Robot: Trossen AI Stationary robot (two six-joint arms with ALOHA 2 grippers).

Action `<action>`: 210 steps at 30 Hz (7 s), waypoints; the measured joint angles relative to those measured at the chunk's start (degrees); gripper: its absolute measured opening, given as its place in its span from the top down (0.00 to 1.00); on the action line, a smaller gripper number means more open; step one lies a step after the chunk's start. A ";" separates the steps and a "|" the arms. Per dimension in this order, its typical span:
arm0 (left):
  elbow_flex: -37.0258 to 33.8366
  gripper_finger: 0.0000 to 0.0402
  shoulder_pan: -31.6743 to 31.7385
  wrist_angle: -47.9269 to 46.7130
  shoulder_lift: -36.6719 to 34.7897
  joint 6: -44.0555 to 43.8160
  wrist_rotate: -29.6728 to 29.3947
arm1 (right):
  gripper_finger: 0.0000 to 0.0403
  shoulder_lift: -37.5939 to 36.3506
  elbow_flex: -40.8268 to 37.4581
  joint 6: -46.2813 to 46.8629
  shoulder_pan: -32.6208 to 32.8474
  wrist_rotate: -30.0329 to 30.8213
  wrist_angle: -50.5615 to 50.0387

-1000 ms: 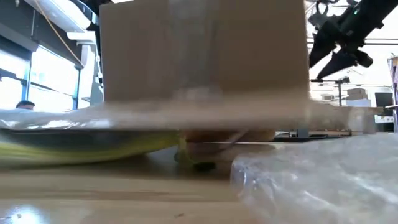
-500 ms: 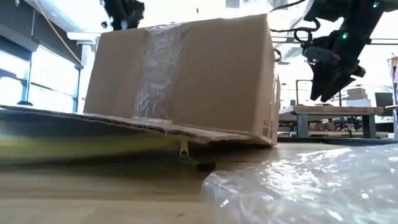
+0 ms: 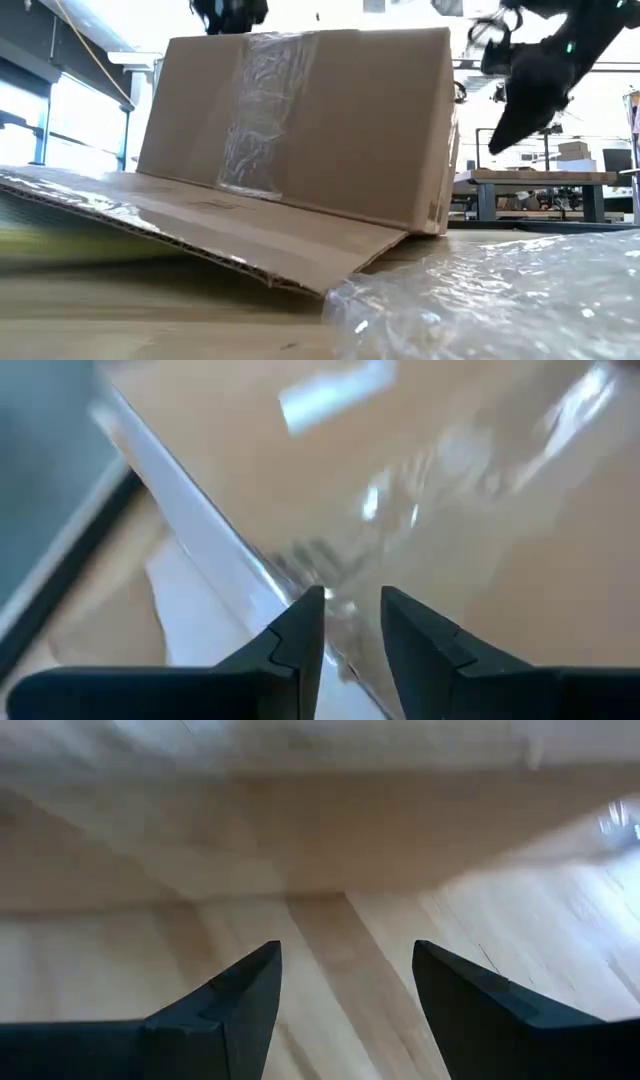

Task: Unpack boxes
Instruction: Break down the cardboard box using the silver cutter until it is fully flat

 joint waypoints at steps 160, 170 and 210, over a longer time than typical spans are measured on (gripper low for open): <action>-7.87 0.87 -37.42 38.79 16.65 -32.97 6.81 | 0.49 26.28 39.20 -9.66 43.98 21.92 -9.96; -7.91 0.87 -37.52 39.38 16.71 -34.95 6.49 | 0.29 47.35 47.79 -37.11 39.58 33.90 -8.83; -7.75 0.78 -44.44 46.05 1.60 2.48 -7.08 | 0.80 42.38 31.30 20.81 47.45 41.14 20.42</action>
